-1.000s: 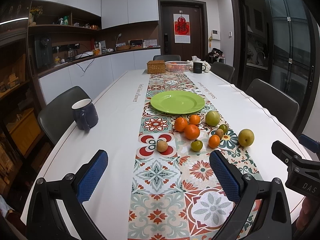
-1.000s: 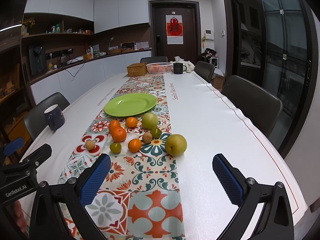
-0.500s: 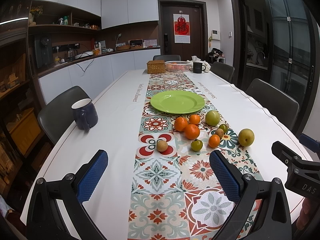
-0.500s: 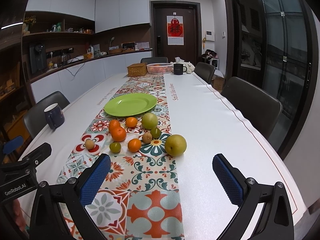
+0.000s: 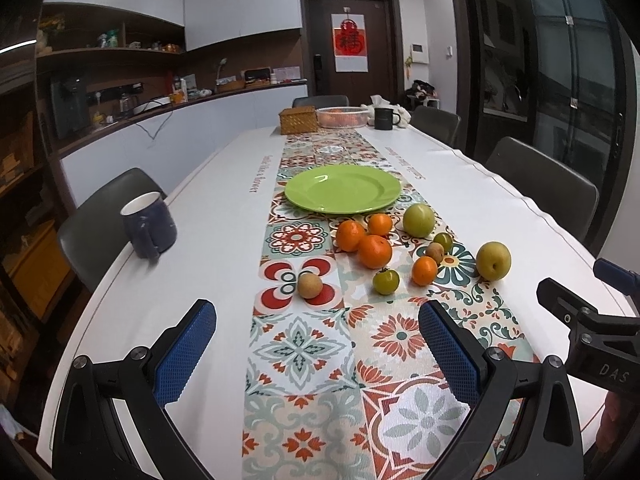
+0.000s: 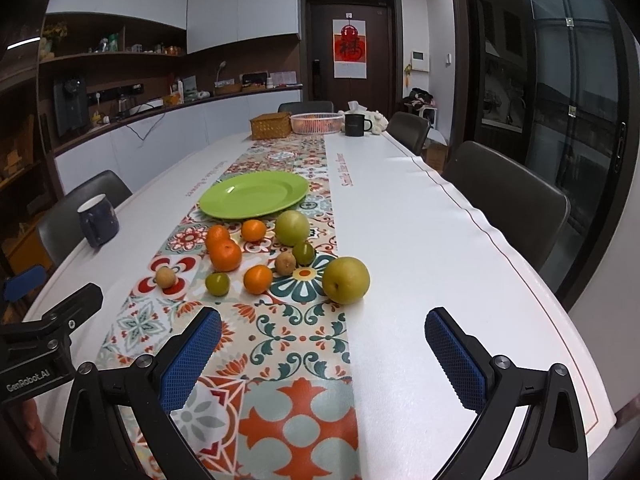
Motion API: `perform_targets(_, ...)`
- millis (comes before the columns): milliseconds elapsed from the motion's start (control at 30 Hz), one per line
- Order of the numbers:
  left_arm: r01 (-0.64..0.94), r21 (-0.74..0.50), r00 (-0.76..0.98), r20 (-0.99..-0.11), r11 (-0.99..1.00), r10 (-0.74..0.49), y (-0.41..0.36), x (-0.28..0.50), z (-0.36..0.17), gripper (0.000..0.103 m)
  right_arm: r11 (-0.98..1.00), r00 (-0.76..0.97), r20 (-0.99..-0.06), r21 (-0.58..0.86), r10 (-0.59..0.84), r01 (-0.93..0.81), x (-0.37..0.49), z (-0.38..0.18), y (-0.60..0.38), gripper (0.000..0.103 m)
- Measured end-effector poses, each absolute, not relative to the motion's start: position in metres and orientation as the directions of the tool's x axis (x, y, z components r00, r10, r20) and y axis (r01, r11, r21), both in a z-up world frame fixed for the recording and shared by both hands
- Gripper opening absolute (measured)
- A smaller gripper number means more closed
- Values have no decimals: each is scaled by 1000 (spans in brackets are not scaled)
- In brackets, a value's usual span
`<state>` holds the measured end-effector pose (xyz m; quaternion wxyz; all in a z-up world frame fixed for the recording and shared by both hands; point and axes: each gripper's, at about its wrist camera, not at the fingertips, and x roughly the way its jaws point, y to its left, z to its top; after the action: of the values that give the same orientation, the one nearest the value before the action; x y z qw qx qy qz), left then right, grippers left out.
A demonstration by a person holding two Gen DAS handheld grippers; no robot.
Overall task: Organize fruits
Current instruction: 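Grasp the small green tomato with the left gripper while the right gripper reaches toward the yellow pear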
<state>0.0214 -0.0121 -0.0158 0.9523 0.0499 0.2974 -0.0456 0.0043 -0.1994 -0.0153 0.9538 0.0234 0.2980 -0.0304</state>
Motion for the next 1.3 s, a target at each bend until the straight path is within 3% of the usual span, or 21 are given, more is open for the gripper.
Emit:
perform_targets(433, 194, 47, 777, -618, 980, -124, -42, 75, -29, 85, 998, 790, -612, 13, -40, 60, 47, -29, -212, 102)
perform_targets(800, 233, 37, 685, -715, 972, -137, -54, 117, -64, 65, 1000, 727, -686, 0, -10, 14, 89, -52, -215, 81)
perform_targets(1133, 278, 9, 608, -775, 961, -169, -66, 142, -88, 56, 1000, 668, -744, -1, -7, 10, 117, -73, -220, 68)
perform_targets(1300, 295, -7, 572, -800, 956, -182, -72, 152, -97, 45, 1000, 648, -762, 2, -6, 12, 125, -80, -222, 60)
